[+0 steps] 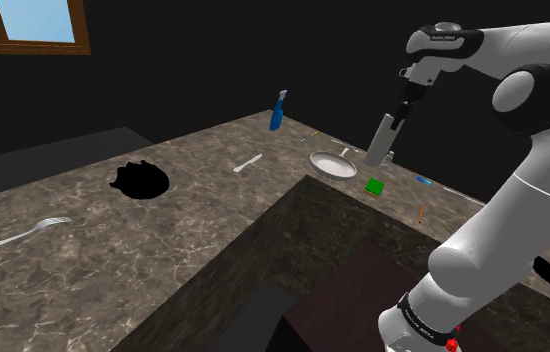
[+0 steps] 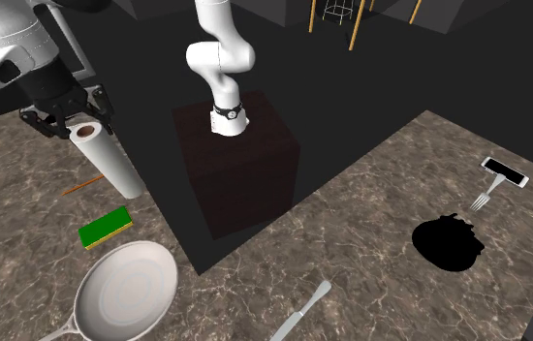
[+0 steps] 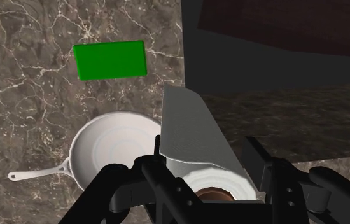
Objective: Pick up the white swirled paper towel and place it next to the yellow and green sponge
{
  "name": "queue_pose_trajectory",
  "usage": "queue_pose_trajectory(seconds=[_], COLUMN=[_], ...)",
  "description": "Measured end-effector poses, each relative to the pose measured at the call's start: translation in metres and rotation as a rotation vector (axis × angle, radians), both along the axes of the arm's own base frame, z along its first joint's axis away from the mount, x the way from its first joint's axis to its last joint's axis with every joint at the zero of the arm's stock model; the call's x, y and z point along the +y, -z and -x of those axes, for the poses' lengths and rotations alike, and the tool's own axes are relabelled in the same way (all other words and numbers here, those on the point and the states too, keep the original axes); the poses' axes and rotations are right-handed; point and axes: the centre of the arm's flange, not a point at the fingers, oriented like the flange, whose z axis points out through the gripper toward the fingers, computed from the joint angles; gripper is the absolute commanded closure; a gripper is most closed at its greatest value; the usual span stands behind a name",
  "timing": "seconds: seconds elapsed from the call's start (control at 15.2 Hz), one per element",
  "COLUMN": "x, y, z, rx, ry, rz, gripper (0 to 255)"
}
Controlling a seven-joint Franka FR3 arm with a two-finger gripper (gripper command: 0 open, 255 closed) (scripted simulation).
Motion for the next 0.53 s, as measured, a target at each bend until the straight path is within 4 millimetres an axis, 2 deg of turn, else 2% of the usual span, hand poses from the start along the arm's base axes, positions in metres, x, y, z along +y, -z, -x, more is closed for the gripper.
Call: queue_pose_trajectory(seconds=[0.53], x=[-0.001], y=[0.043], z=[0.001], rx=[0.0], ry=[0.0], rz=[0.0], gripper=[255])
